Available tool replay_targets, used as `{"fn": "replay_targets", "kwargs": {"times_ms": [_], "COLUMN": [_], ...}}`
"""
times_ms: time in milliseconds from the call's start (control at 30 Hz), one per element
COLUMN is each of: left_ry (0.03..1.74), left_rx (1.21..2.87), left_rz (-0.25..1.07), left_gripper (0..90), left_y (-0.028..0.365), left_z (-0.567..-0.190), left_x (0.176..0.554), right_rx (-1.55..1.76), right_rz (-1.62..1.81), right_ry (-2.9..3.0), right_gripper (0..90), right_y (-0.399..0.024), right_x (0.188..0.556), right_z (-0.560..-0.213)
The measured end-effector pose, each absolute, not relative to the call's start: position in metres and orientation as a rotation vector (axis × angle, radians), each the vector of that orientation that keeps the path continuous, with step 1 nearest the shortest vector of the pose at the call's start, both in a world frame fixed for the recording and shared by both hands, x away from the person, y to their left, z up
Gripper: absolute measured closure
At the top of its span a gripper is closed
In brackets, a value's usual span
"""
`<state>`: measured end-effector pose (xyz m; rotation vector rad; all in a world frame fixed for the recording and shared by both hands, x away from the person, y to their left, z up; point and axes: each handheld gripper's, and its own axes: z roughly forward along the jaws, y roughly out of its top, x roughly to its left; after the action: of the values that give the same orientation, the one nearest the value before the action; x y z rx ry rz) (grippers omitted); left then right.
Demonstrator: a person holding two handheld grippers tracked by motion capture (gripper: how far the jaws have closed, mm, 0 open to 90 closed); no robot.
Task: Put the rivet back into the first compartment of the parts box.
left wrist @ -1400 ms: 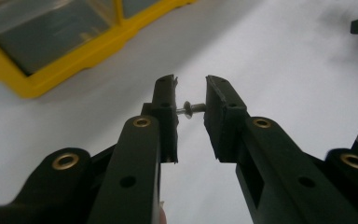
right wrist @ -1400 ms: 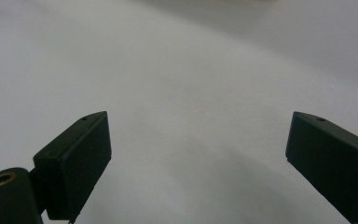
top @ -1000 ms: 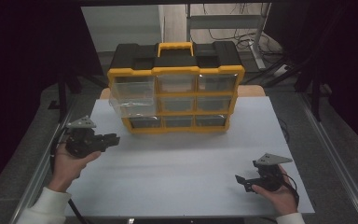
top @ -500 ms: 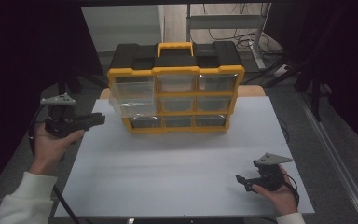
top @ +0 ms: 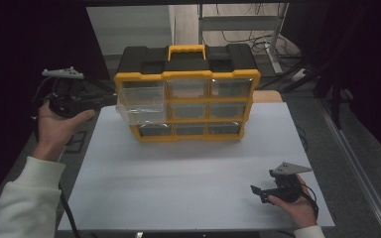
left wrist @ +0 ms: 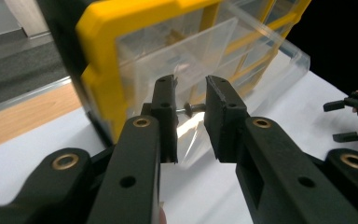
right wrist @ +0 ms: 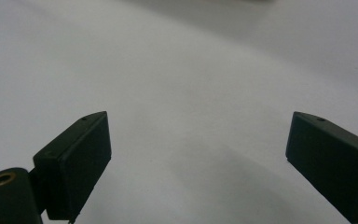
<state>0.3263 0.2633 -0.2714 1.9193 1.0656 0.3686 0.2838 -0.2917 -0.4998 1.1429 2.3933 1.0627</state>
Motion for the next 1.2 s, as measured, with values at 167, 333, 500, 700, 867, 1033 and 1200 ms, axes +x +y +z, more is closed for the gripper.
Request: {"fn": "replay_targets", "kwargs": {"times_ms": [167, 333, 500, 700, 867, 1033, 1200], "left_ry": [1.044, 1.024, 1.008, 0.997, 0.99, 1.001, 1.064], "left_rx": [1.923, 1.927, 1.901, 1.845, 1.856, 1.844, 1.837], "left_rz": [0.351, 0.328, 0.342, 0.399, 0.403, 0.4, 0.373], "left_gripper": [74.9, 73.9, 46.5, 15.8, 4.6, 1.4, 0.9], "left_y": [0.245, 0.231, 0.226, 0.232, 0.243, 0.257, 0.269], "left_z": [-0.269, -0.27, -0.274, -0.27, -0.275, -0.293, -0.328], "left_x": [0.339, 0.352, 0.354, 0.336, 0.317, 0.299, 0.284], "right_rx": [1.14, 1.142, 1.13, 1.124, 1.125, 1.132, 1.13], "right_rz": [1.069, 1.073, 1.074, 1.07, 1.072, 1.063, 1.064], "right_ry": [2.396, 2.395, 2.396, 2.399, 2.399, 2.396, 2.395], "right_gripper": [6.9, 6.9, 6.9, 6.9, 6.9, 6.9, 6.9], "right_y": [-0.292, -0.292, -0.29, -0.29, -0.291, -0.293, -0.293], "right_x": [0.284, 0.284, 0.283, 0.282, 0.28, 0.28, 0.279], "right_z": [-0.5, -0.499, -0.498, -0.498, -0.498, -0.498, -0.498]}}
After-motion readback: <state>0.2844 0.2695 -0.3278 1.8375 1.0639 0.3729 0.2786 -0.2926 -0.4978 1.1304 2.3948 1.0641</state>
